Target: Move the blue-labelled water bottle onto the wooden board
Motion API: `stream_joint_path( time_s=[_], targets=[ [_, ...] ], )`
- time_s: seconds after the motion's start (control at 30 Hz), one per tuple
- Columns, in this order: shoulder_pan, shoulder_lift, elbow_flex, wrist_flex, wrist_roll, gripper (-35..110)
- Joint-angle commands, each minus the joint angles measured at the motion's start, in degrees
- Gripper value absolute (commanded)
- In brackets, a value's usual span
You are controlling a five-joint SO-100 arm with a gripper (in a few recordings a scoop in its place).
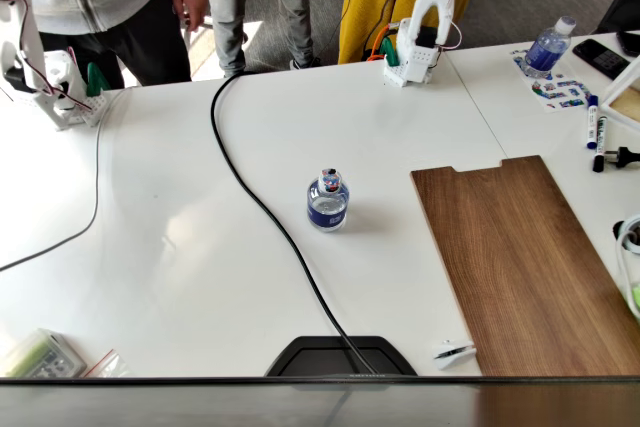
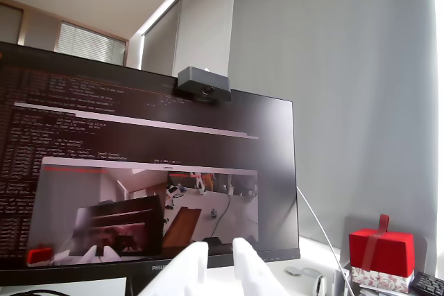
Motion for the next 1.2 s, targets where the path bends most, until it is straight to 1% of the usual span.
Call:
stream_joint_path(
  time_s=[0.0,0.07,0.17,0.27,0.37,0.5,0.73,0.83,1.17],
  targets=[
    [4.0,-9.8,-12.1,-1.3,0.5,5],
    [5.8,-16.7,-20.0,-1.1,1.1,6],
    [8.1,-24.2,-30.2,1.8,1.9,8],
    [9.1,-27.9,-35.6,3.4,2.9,8],
    [10.2,-30.3,-35.9,3.2,1.6,8],
    [12.2,-37.8,-35.9,-3.5,-1.7,9],
    [13.4,-44.3,-35.4,-5.8,-3.3,11],
    [12.9,-46.8,-35.3,-6.5,-4.7,18],
    [9.0,-53.7,-35.9,-11.0,-8.0,28]
  ],
)
